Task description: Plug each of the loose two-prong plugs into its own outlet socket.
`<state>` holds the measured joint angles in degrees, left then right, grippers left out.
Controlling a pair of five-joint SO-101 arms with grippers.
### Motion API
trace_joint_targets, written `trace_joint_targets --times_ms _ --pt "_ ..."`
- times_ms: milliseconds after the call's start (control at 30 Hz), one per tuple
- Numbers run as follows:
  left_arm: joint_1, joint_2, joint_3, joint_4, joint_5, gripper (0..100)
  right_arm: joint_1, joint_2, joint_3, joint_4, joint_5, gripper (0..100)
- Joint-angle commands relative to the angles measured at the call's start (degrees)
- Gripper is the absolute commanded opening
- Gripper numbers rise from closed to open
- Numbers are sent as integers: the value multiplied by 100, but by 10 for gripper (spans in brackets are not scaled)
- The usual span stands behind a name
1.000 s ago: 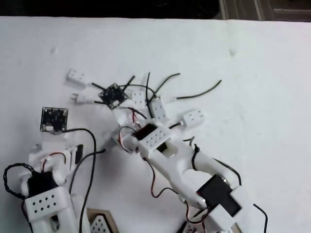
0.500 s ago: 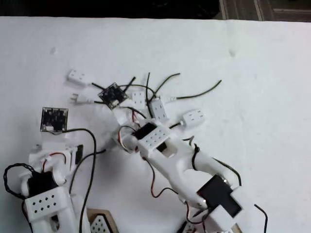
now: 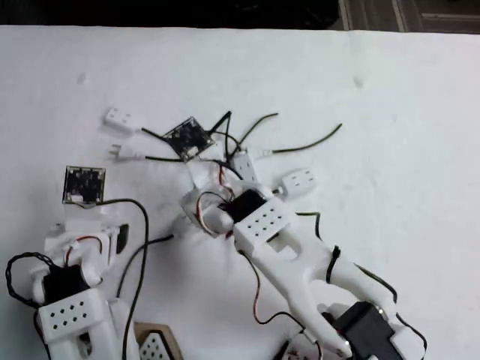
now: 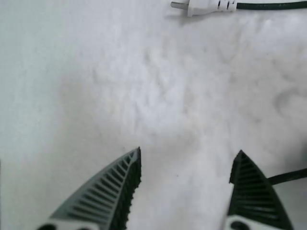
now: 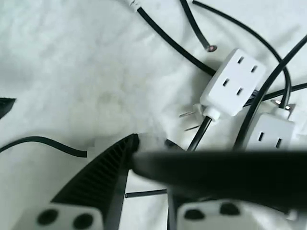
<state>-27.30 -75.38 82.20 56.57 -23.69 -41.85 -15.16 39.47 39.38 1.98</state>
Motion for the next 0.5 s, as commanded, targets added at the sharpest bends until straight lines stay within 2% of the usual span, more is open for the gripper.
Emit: trace_joint_targets --times_ms 0,467 --pt "-40 -84 -26 -18 9 301 31 101 -44 13 -44 17" --pt "-40 -84 -26 -18 9 301 31 840 -35 -374 -53 17"
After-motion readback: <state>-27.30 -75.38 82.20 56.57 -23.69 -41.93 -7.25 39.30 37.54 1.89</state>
